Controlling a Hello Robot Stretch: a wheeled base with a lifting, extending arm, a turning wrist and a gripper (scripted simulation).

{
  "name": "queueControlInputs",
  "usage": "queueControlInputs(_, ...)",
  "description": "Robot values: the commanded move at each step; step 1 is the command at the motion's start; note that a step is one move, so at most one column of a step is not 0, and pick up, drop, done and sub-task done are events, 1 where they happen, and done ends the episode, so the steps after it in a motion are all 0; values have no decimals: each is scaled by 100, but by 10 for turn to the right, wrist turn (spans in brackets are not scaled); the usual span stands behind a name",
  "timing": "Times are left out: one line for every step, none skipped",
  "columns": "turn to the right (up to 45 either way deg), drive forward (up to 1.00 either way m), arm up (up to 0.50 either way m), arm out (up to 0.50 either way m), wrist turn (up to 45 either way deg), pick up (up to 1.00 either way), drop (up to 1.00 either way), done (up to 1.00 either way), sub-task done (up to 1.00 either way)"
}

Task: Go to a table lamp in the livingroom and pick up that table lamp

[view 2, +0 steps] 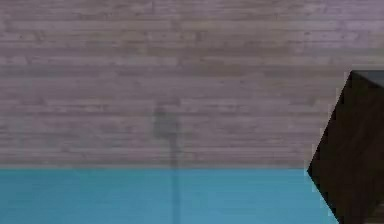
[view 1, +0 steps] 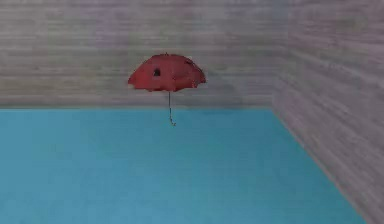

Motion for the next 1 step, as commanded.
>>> queueControlInputs(450, 0, 0, 0, 0, 0, 0, 0, 0)
